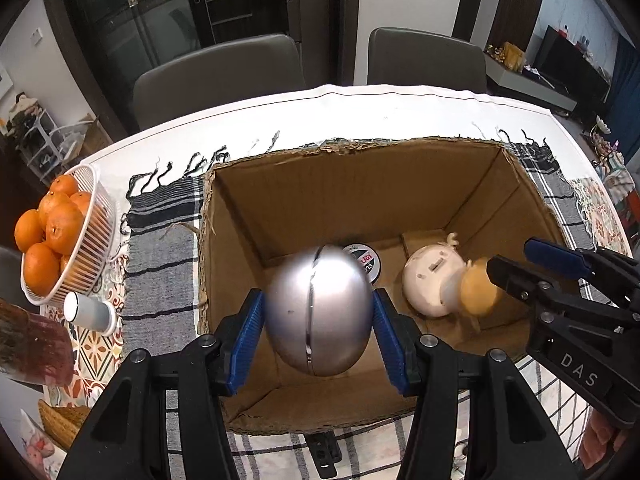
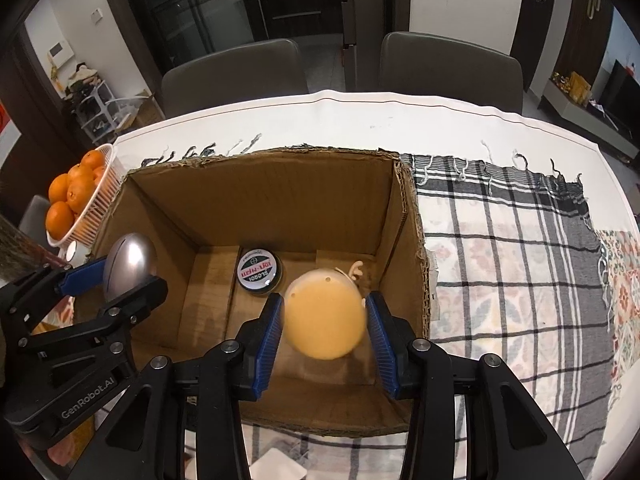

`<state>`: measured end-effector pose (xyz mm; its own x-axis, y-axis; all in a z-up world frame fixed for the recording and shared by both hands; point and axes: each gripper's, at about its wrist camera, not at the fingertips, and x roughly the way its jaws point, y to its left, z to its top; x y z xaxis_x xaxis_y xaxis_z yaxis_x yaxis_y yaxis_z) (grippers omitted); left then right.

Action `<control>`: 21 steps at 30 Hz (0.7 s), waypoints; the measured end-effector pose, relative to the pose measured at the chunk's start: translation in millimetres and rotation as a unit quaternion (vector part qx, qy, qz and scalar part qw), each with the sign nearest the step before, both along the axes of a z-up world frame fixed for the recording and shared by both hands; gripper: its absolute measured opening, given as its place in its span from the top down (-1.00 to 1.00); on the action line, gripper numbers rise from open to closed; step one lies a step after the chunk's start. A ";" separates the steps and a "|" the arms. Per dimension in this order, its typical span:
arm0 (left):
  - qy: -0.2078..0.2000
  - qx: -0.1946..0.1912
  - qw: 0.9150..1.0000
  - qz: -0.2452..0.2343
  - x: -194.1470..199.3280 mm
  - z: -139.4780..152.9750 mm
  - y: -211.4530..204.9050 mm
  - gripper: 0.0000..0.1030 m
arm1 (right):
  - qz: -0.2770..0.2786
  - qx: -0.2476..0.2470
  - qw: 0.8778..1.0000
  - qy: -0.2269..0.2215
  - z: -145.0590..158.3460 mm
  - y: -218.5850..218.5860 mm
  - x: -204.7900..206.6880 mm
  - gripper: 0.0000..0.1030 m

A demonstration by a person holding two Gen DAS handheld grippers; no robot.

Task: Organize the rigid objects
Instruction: 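Open the left tool to drop the silver ball into the box while the right tool releases the jar, then withdraw both tools from the box toward the items on the tablecloth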

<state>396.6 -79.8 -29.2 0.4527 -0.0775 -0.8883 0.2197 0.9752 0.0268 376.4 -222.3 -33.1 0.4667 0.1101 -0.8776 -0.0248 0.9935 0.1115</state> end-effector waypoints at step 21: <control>-0.047 -0.024 0.999 0.008 -59.1 29.2 8.9 -0.04 | 0.002 0.009 1.000 -0.028 20.7 3.3 -46.9 0.16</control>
<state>337.5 -71.0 0.0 0.5351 -0.1107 -0.8375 0.2032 0.9791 0.0004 329.5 -219.0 -12.4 0.5146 0.1283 -0.8478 -0.0362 0.9911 0.1280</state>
